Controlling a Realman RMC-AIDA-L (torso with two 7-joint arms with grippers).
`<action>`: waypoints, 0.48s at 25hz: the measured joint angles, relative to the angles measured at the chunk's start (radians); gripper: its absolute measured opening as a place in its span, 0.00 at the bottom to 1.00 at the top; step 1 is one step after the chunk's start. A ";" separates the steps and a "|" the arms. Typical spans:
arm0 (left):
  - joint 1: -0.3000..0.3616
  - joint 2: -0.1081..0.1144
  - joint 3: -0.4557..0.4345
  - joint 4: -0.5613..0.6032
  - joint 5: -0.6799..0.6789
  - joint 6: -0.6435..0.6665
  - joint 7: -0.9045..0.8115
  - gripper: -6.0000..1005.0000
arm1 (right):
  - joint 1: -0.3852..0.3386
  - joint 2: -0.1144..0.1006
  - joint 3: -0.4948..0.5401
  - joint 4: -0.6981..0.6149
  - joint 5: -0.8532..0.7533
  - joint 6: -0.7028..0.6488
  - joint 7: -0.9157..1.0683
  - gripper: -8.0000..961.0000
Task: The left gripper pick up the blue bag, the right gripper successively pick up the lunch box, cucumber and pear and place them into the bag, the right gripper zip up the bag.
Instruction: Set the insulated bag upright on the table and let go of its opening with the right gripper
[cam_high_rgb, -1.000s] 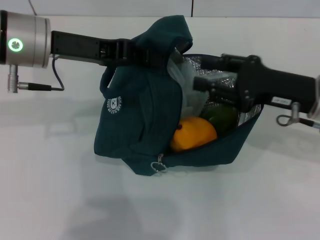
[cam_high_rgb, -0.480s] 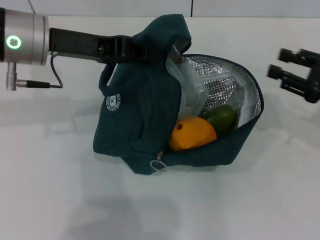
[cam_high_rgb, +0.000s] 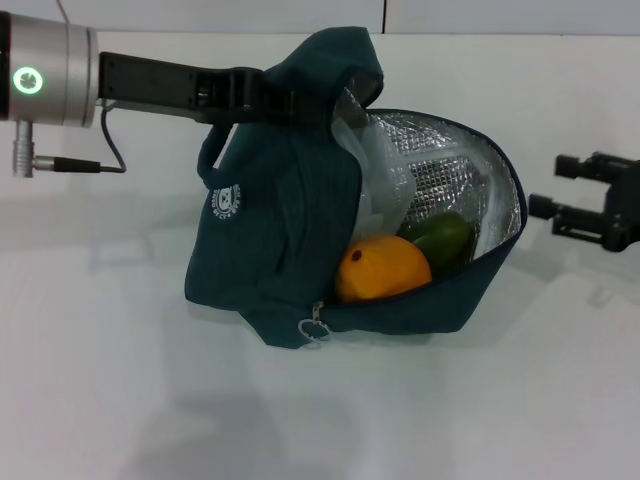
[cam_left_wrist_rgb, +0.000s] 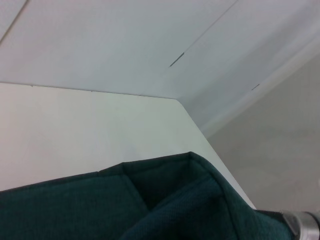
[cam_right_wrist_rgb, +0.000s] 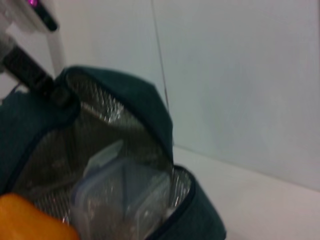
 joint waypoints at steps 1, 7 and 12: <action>0.000 0.000 0.000 0.000 0.000 0.000 0.000 0.06 | 0.007 0.007 0.000 0.000 -0.019 0.012 0.000 0.69; 0.000 0.000 0.000 -0.001 0.001 -0.002 -0.001 0.06 | 0.039 0.033 -0.003 0.000 -0.053 0.064 0.000 0.70; 0.000 0.000 0.000 -0.001 0.001 -0.004 -0.002 0.06 | 0.066 0.051 -0.008 0.000 -0.090 0.096 0.001 0.70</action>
